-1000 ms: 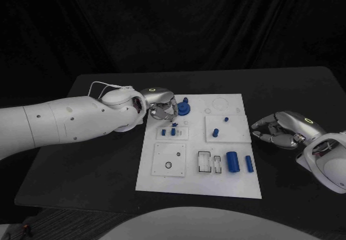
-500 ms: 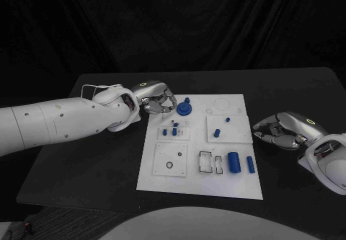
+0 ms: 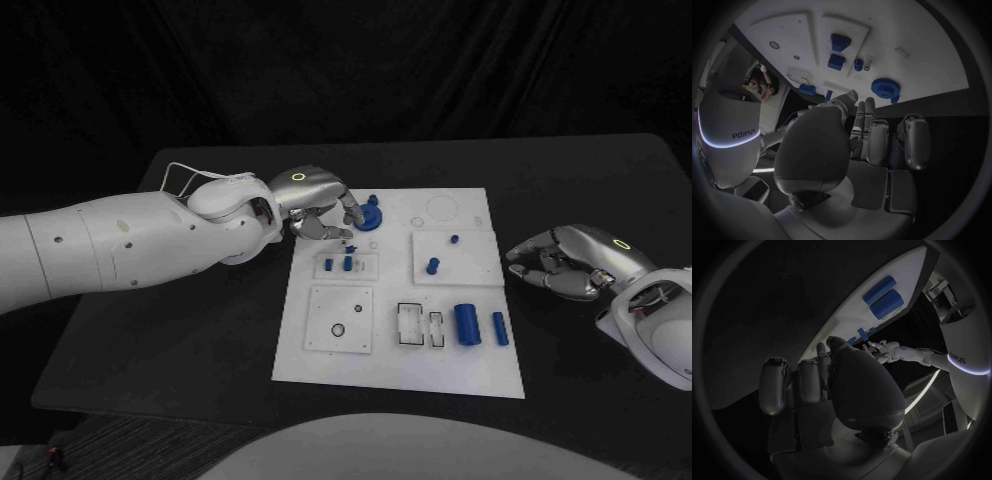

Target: Assemble the parts on the task board

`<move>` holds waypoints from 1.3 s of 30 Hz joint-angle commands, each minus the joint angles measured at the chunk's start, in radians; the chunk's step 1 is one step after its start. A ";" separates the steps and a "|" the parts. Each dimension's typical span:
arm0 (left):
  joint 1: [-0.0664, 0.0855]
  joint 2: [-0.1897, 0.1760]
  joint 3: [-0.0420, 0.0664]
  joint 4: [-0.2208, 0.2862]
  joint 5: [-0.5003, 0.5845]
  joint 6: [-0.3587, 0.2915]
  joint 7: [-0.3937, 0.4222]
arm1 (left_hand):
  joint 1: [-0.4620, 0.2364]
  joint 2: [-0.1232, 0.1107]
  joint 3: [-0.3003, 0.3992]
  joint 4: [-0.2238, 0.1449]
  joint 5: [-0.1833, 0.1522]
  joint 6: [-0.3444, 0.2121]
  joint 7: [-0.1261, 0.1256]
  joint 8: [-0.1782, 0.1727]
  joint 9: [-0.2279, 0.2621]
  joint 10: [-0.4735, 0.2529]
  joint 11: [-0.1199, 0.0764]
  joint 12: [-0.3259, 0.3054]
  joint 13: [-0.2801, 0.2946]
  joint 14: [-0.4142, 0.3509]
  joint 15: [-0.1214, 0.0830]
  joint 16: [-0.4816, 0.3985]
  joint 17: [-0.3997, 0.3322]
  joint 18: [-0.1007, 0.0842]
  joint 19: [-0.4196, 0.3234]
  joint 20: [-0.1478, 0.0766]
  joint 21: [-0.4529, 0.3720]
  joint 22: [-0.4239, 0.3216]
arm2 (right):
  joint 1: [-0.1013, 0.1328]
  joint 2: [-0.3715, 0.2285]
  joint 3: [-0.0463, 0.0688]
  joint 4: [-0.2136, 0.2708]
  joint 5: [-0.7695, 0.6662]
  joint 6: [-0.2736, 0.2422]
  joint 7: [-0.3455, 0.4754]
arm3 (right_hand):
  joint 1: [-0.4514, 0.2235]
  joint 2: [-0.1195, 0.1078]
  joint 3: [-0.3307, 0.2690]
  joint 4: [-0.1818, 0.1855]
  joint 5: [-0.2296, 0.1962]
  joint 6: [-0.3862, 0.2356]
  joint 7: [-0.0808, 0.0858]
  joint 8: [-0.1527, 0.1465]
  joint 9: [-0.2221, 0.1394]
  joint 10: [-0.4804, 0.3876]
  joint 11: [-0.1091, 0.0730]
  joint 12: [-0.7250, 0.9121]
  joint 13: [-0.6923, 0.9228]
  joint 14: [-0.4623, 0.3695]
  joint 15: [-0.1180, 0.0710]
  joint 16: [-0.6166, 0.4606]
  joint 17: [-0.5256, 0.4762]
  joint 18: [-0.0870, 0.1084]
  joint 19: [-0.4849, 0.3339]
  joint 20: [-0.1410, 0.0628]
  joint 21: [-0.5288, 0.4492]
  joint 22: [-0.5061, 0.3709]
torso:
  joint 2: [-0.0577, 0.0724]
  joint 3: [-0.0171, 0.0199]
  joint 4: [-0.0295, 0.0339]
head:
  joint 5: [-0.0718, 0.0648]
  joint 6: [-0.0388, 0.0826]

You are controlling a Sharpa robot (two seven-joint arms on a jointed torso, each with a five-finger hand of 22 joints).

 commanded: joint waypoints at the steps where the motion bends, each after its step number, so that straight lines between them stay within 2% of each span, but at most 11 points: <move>1: -0.001 0.003 0.001 0.010 -0.111 0.048 -0.059 | -0.041 0.019 -0.065 0.019 -0.002 0.032 -0.004 0.005 -0.014 0.055 0.005 0.496 0.437 0.047 0.000 0.058 0.124 -0.008 0.030 0.000 0.041 0.213 | -0.003 -0.002 0.001 0.003 -0.001 0.005 -0.009 | 0.010 -0.003 0.004 0.000 0.002 0.008 -0.001 -0.002 0.002 0.000 -0.003 -0.003 -0.444 0.037 -0.009 0.003 -0.001 0.004 0.031 0.002 -0.003 0.207 | 0.001 -0.0005 0.0020 | -0.004 0.000; 2: -0.001 0.004 0.001 0.012 -0.114 0.061 -0.077 | -0.059 0.035 -0.081 0.039 0.008 0.067 0.002 0.020 -0.011 0.265 0.001 0.814 0.707 0.124 0.002 0.132 0.253 -0.011 0.042 -0.007 0.056 0.218 | -0.003 -0.002 0.001 0.003 -0.001 0.005 -0.009 | 0.010 -0.003 0.004 0.000 0.002 0.008 -0.001 -0.002 0.002 0.000 -0.003 -0.003 -0.444 0.037 -0.009 0.003 -0.001 0.004 0.031 0.002 -0.003 0.207 | 0.001 -0.0004 0.0029 | -0.004 0.000; 3: -0.001 0.005 0.001 0.014 -0.116 0.071 -0.090 | -0.063 0.043 -0.102 0.057 0.012 0.078 0.004 0.022 -0.015 0.331 0.003 0.934 0.815 0.130 -0.002 0.136 0.263 -0.012 0.043 -0.023 0.060 0.218 | -0.003 -0.002 0.001 0.003 -0.001 0.005 -0.009 | 0.010 -0.003 0.004 0.000 0.002 0.008 -0.001 -0.002 0.002 0.000 -0.003 -0.003 -0.444 0.037 -0.009 0.003 -0.001 0.004 0.031 0.002 -0.003 0.207 | 0.000 0.0000 0.0024 | -0.003 0.000; 4: -0.001 0.006 0.001 0.017 -0.118 0.083 -0.105 | -0.059 0.041 -0.109 0.060 0.011 0.080 0.005 0.021 -0.017 0.367 0.001 0.973 0.850 0.130 -0.005 0.136 0.263 -0.012 0.043 -0.023 0.060 0.218 | -0.003 -0.002 0.001 0.003 -0.001 0.005 -0.009 | 0.010 -0.003 0.004 0.000 0.002 0.008 -0.001 -0.002 0.002 0.000 -0.003 -0.003 -0.444 0.037 -0.009 0.003 -0.001 0.004 0.031 0.002 -0.003 0.207 | 0.000 0.0004 0.0013 | -0.002 0.000; 5: -0.001 0.006 0.001 0.020 -0.119 0.092 -0.117 | -0.054 0.044 -0.117 0.069 0.012 0.092 0.002 0.024 -0.019 0.472 -0.001 1.058 0.928 0.130 -0.005 0.136 0.263 -0.013 0.047 -0.028 0.066 0.220 | -0.003 -0.001 0.001 0.003 -0.001 0.005 -0.009 | 0.010 -0.003 0.004 0.000 0.002 0.008 -0.001 -0.002 0.002 0.000 -0.003 -0.003 -0.444 0.037 -0.009 0.003 -0.001 0.004 0.031 0.002 -0.003 0.207 | 0.000 0.0005 0.0005 | -0.002 0.000; 6: -0.001 0.007 0.001 0.025 -0.121 0.105 -0.133 | -0.051 0.045 -0.121 0.072 0.019 0.099 0.000 0.026 -0.019 0.504 -0.003 1.080 0.950 0.130 -0.005 0.136 0.263 -0.014 0.048 -0.028 0.068 0.221 | -0.003 -0.001 0.001 0.003 -0.001 0.005 -0.009 | 0.010 -0.003 0.005 0.000 0.003 0.008 -0.001 -0.002 0.002 0.000 -0.003 -0.003 -0.445 0.037 -0.009 0.003 0.000 0.004 0.031 0.002 -0.003 0.207 | 0.000 0.0006 0.0002 | -0.002 0.000; 11: 0.000 0.014 0.001 0.040 -0.124 0.170 -0.187 | -0.027 0.045 -0.121 0.062 0.049 0.100 0.002 0.020 -0.024 0.526 -0.005 1.094 0.964 0.130 -0.007 0.136 0.263 -0.015 0.052 -0.030 0.073 0.222 | -0.003 0.001 0.001 0.001 -0.001 0.006 -0.009 | 0.010 -0.003 0.005 0.000 0.003 0.008 -0.001 -0.002 0.002 0.000 -0.003 -0.003 -0.445 0.037 -0.009 0.003 0.000 0.004 0.031 0.002 -0.003 0.207 | -0.001 -0.0003 0.0007 | -0.003 0.000; 15: 0.001 0.024 0.001 0.042 -0.125 0.190 -0.207 | -0.002 0.044 -0.116 0.043 0.055 0.089 0.007 0.009 -0.031 0.526 0.000 1.094 0.964 0.130 -0.008 0.136 0.263 -0.016 0.056 -0.032 0.079 0.224 | -0.003 0.003 0.001 0.001 -0.001 0.005 -0.009 | 0.010 -0.003 0.005 0.000 0.003 0.008 -0.001 -0.002 0.002 0.000 -0.003 -0.003 -0.445 0.037 -0.009 0.003 0.000 0.004 0.031 0.002 -0.003 0.207 | -0.001 0.0010 -0.0019 | -0.001 0.000; 18: 0.002 0.032 0.001 0.040 -0.125 0.195 -0.216 | 0.005 0.047 -0.113 0.036 0.064 0.085 0.011 0.003 -0.034 0.526 0.003 1.094 0.964 0.130 -0.007 0.136 0.263 -0.019 0.063 -0.032 0.089 0.227 | -0.003 0.003 0.001 0.000 -0.001 0.005 -0.009 | 0.010 -0.003 0.005 0.000 0.003 0.008 -0.001 -0.002 0.002 0.000 -0.003 -0.003 -0.445 0.037 -0.009 0.003 0.000 0.004 0.031 0.002 -0.003 0.207 | 0.000 -0.0006 -0.0012 | -0.005 0.000; 24: 0.002 0.046 0.001 0.032 -0.125 0.230 -0.233 | 0.039 0.049 -0.092 -0.010 0.151 0.077 0.018 -0.010 -0.046 0.526 0.009 1.094 0.964 0.130 -0.001 0.136 0.263 -0.021 0.071 -0.027 0.100 0.230 | -0.003 0.004 0.001 -0.002 -0.001 0.006 -0.009 | 0.011 -0.004 0.005 -0.001 0.003 0.008 -0.001 -0.002 0.002 0.000 -0.003 -0.003 -0.444 0.037 -0.009 0.003 -0.001 0.004 0.031 0.002 -0.003 0.206 | -0.001 0.0004 -0.0007 | -0.006 0.000; 39: 0.002 0.062 0.001 0.017 -0.125 0.304 -0.277 | 0.005 0.046 -0.085 -0.010 0.121 0.047 0.035 -0.011 -0.062 0.526 0.023 1.094 0.964 0.130 0.011 0.136 0.263 -0.020 0.064 -0.017 0.093 0.228 | -0.010 0.007 0.001 -0.006 -0.001 0.012 -0.008 | 0.010 -0.003 0.006 0.000 0.003 0.009 -0.001 -0.001 0.002 -0.001 -0.003 -0.004 -0.445 0.037 -0.009 0.002 -0.002 0.004 0.031 0.002 -0.004 0.206 | 0.000 -0.0004 0.0014 | -0.008 0.000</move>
